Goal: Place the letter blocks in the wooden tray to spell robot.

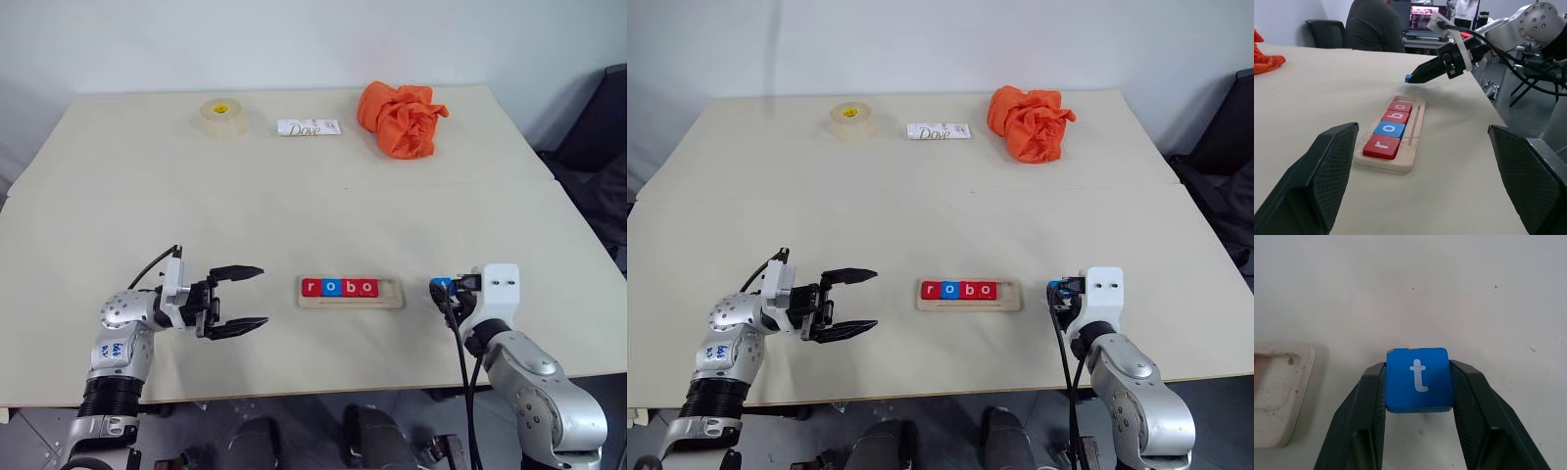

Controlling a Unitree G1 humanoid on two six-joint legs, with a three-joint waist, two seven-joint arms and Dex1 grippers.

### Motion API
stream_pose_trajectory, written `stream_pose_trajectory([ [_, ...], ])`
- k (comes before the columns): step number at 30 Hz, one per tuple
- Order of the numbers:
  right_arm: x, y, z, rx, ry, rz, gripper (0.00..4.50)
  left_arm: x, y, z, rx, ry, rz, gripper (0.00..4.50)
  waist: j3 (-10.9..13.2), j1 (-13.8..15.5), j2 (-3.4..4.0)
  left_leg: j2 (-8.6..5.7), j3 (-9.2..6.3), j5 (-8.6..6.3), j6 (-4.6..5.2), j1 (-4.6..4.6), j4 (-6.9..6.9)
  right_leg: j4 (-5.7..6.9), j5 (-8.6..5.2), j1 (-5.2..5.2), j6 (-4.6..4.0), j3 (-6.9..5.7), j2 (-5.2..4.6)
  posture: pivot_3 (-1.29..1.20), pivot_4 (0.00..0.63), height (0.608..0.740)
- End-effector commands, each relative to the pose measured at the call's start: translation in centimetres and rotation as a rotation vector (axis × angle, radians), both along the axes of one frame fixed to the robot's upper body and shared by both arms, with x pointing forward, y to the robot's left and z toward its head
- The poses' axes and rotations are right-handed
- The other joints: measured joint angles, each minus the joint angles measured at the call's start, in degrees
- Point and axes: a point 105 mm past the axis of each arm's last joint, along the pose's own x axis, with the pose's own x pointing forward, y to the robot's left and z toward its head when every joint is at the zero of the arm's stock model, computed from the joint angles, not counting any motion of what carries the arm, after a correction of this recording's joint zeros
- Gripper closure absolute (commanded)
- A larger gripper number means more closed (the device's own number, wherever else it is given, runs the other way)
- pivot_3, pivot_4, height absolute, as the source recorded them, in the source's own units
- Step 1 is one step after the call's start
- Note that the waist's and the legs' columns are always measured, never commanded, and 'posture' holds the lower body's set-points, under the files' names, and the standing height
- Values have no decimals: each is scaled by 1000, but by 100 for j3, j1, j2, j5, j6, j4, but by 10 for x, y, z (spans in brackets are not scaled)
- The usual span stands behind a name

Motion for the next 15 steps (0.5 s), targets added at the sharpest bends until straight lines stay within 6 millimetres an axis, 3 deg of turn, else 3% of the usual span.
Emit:
stream_pose_trajectory([
  [1,1,-7,7,-18,-39,-15,2678,-5,8,7,-2,-24,15,0,0,-2,0,0,0,0,0,0,0,0,0,0,0,0,0,0,150,740],
  [8,-1,-7,11,-56,-60,40,219,-6,16,6,9,-21,40,0,0,3,0,0,0,0,1,0,0,-3,0,0,0,0,-1,0,150,740],
  [9,-1,-6,13,-68,-66,67,50,-6,16,6,11,-21,41,0,0,6,0,0,-1,0,1,-1,0,-3,0,1,0,-1,-1,0,150,740],
  [15,1,-2,27,-215,-84,320,50,-5,20,-2,39,-5,43,0,0,1,0,0,0,-2,3,-1,-1,-8,0,1,0,-1,-1,0,150,740],
])
